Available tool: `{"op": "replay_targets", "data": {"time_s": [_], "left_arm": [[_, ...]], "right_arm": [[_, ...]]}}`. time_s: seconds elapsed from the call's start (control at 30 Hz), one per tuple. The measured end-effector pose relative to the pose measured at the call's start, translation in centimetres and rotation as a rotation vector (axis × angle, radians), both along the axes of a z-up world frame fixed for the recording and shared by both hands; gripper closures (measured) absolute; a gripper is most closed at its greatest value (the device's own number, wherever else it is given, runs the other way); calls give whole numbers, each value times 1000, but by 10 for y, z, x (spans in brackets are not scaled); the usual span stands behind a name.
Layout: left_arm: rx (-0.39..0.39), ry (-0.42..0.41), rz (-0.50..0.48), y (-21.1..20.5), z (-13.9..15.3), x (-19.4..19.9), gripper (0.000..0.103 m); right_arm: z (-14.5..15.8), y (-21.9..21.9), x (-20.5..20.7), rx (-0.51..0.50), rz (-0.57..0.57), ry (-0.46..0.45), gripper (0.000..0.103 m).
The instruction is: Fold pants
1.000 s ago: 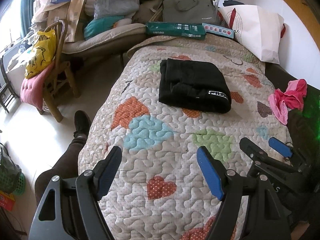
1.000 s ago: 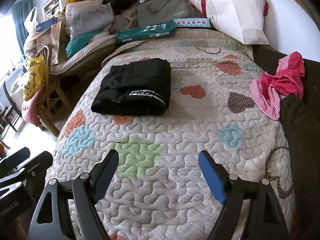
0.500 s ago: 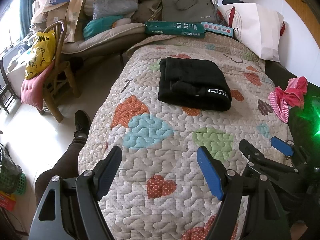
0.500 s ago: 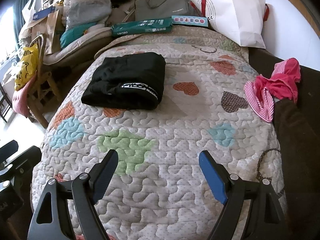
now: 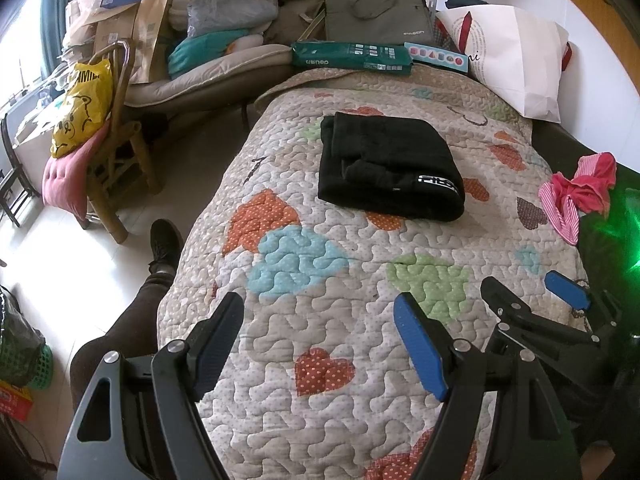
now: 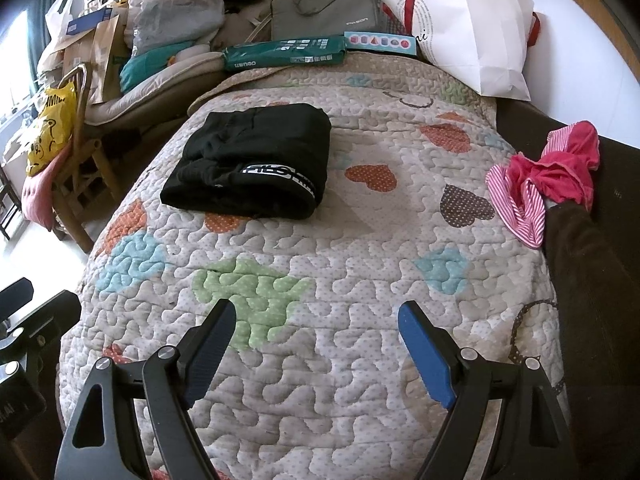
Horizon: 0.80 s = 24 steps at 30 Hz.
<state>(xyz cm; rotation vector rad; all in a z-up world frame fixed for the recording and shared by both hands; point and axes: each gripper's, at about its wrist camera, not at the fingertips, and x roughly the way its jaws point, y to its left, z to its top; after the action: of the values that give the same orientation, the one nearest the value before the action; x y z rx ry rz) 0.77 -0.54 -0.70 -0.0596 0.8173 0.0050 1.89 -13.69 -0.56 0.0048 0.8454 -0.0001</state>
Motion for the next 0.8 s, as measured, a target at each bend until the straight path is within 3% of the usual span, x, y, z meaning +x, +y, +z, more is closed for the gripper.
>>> {"op": "replay_targets", "data": {"time_s": [0.53, 0.8], "left_arm": [[9, 8, -4, 0, -5, 0, 26], [70, 41, 26, 5, -50, 29, 26]], "right_arm": [[0, 0, 0, 1, -1, 5, 15], [-11, -3, 3, -7, -8, 49, 15]]}}
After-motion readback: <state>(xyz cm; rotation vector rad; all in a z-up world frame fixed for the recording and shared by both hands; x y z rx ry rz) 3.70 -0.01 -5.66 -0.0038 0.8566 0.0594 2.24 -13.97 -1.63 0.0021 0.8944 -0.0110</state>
